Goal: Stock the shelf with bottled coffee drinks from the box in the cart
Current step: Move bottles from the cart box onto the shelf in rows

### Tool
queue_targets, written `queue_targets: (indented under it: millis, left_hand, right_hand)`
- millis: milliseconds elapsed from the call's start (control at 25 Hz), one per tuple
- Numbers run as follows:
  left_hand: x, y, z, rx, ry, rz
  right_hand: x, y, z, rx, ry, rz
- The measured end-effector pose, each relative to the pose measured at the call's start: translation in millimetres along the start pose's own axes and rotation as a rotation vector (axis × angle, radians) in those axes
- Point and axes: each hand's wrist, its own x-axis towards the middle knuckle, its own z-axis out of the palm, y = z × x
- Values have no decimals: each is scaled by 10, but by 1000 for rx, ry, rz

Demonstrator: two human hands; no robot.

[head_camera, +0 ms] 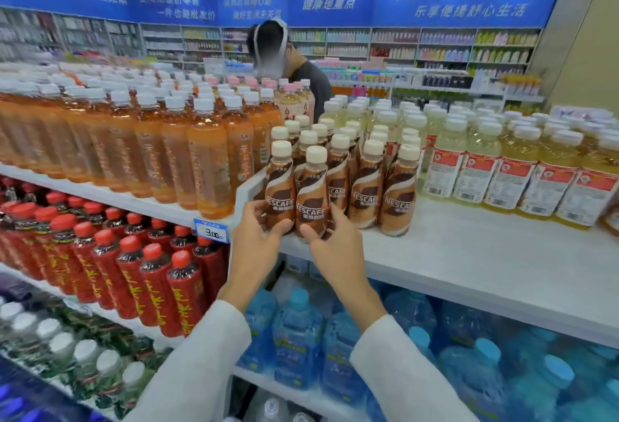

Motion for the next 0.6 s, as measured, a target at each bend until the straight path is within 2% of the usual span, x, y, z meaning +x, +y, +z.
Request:
queue_targets:
  millis: [280, 600]
  left_hand:
    - [107, -26, -13, 171, 123, 67]
    - [59, -14, 16, 106, 171, 93]
  right_hand:
    - [197, -41, 329, -135, 11, 35]
    - [236, -21, 383, -204, 7, 43]
